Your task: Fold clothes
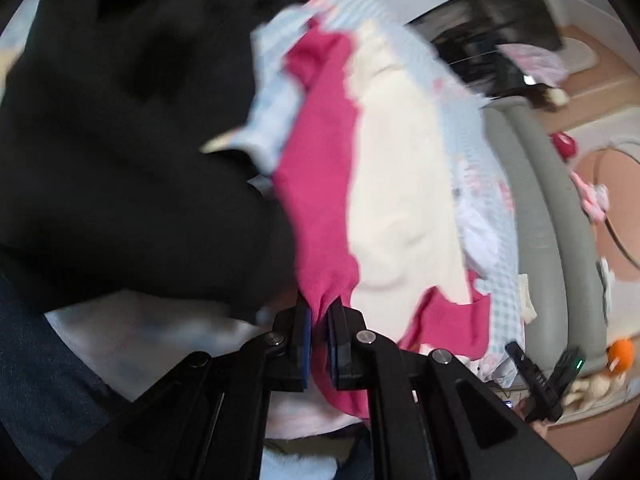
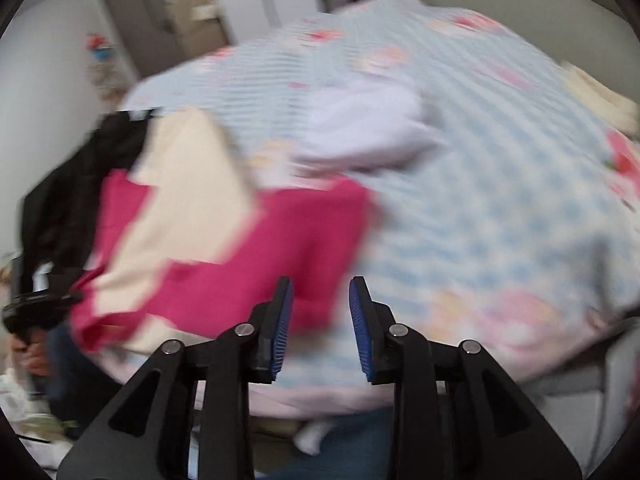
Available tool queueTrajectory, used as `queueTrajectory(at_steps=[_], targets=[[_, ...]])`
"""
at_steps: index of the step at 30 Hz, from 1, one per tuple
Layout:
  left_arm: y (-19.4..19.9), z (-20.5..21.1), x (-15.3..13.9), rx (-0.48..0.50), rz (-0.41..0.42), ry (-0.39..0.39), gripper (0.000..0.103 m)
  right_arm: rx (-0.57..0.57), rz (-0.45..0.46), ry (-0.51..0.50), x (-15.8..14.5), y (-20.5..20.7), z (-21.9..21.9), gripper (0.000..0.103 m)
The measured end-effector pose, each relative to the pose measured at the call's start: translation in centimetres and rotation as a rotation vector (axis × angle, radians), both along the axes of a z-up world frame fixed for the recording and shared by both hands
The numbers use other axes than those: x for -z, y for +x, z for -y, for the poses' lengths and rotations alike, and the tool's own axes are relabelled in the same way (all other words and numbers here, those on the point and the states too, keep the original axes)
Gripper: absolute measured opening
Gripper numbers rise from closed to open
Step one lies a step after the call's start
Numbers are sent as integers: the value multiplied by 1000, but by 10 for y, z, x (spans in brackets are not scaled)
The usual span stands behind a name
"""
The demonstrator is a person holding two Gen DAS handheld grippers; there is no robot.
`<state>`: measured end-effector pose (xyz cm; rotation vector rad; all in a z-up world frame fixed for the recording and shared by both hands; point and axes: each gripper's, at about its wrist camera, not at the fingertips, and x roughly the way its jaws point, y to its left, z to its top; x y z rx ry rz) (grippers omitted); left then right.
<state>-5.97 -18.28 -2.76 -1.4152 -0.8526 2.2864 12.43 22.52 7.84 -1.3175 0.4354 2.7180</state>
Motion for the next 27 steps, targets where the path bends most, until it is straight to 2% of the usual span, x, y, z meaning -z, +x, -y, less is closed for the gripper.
queueTrajectory(at_steps=[1,3,5,8,11,12,17,19,21,23,24,25,27], targets=[[2,-5,-6,15,-29,-20,9,-62,-11,-33,0,-16,18,36],[4,-12,-16,44,-63,-51,9,-138,8,-51,10,-49,51,37],[5,-11,-15,48,-46,-51,9,-208,40,-50,24,-84,85,37],[5,-3,2,43,40,-68,9,-251,117,3,66,-131,115,37],[5,-1,26,39,124,-85,9,-195,244,-49,104,-145,118,37],[5,-2,31,40,137,-79,10,-190,239,-82,106,-137,115,37],[2,-5,51,55,187,-66,13,-136,218,-94,114,-72,94,29],[4,-1,38,46,146,-86,13,-120,247,-109,120,-49,82,28],[7,1,15,40,71,-115,13,-110,250,-157,117,-35,71,27],[11,-3,-7,44,-9,-128,15,-124,195,-166,100,-39,72,30],[10,-10,-13,77,-42,-121,24,-130,168,-171,92,-40,73,30],[8,-19,-17,118,-74,-112,28,-137,140,-175,83,-42,73,31],[0,-37,-16,175,-79,-125,30,-150,87,-182,67,-47,75,32]])
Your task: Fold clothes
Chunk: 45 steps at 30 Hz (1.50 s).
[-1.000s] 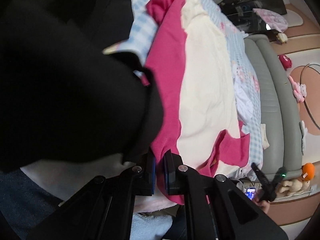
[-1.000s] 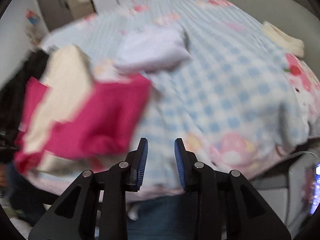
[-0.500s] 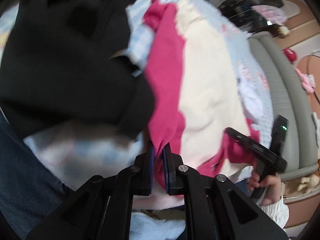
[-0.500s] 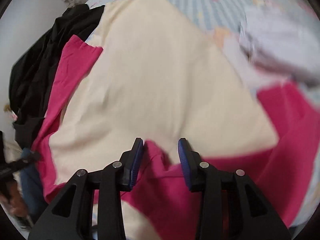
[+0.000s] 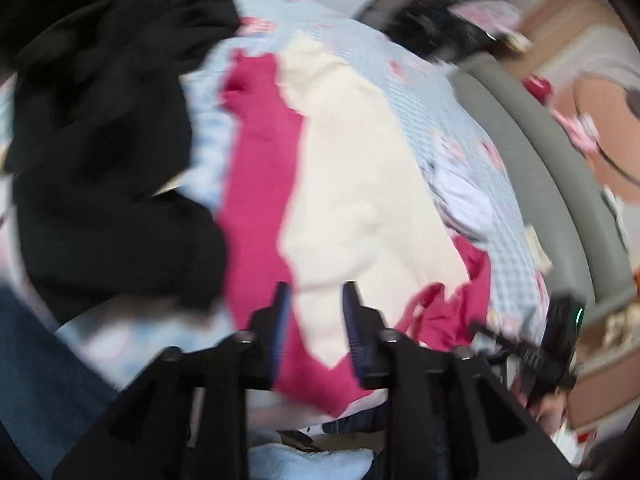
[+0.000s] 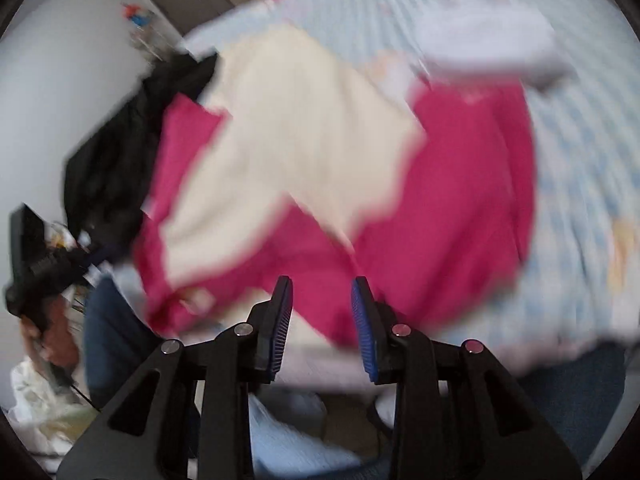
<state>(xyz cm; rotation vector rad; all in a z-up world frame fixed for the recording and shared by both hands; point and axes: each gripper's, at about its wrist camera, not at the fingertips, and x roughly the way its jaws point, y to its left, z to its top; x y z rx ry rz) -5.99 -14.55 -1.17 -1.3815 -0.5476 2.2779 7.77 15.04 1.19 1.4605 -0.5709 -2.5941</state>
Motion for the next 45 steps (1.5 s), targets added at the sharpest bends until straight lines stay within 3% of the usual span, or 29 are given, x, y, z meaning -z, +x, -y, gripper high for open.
queueTrajectory(at_steps=[4,8,11,16,21,25,28,33,36,38,41,43,45], targets=[[-24,-50,18,127,54,-9,30,-14,-30,65,-2,-56,14,35],[-29,-86,54,184,182,-102,30,-31,70,82,24,-83,16,35],[-21,-87,70,183,221,-116,30,-67,155,63,48,-75,20,35],[-14,-77,85,159,267,-37,30,-48,151,-10,56,-18,12,35],[-6,-79,88,171,261,-34,30,-37,182,-30,59,24,5,33],[-3,-67,88,161,308,-33,30,-36,192,24,53,39,6,32],[0,-40,84,103,323,41,30,-33,197,47,51,41,7,32],[7,7,67,-22,229,90,32,62,67,-23,17,57,-24,34],[2,20,62,-67,197,92,33,159,-3,2,-3,58,-49,45],[-3,25,59,-82,181,84,36,229,16,41,-3,57,-66,56],[-16,24,52,-83,146,57,38,261,88,48,6,58,-87,56],[-28,20,51,-101,129,39,41,224,91,-5,11,53,-86,57],[-42,13,55,-130,138,1,55,203,106,20,18,42,-80,64]])
